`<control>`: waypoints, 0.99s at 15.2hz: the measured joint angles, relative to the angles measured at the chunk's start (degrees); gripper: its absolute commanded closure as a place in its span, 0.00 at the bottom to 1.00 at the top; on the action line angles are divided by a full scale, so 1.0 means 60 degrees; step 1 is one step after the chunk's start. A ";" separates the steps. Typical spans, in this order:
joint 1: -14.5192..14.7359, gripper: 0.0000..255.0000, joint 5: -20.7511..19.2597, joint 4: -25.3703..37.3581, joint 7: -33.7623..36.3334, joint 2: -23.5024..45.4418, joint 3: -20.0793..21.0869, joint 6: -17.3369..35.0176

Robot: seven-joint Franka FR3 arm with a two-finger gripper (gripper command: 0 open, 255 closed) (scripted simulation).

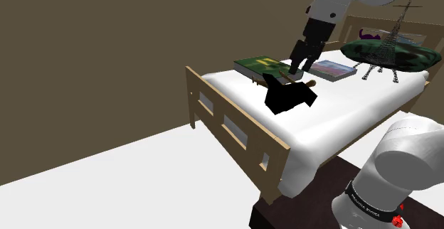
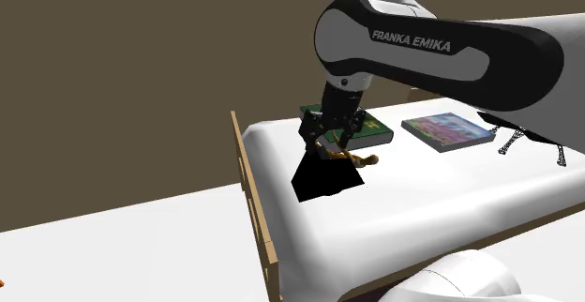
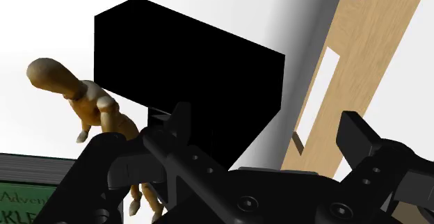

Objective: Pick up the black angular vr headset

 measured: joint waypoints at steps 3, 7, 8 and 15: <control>-0.0218 0.00 -0.0052 -0.0071 0.0631 0.0244 0.0369 0.0554; -0.1041 0.00 -0.0468 -0.0012 0.2695 0.1031 0.1408 0.2008; -0.1299 0.00 -0.0636 0.0115 0.3268 0.1309 0.1679 0.2324; -0.2002 0.00 -0.1159 -0.0160 0.4922 0.1985 0.2430 0.3653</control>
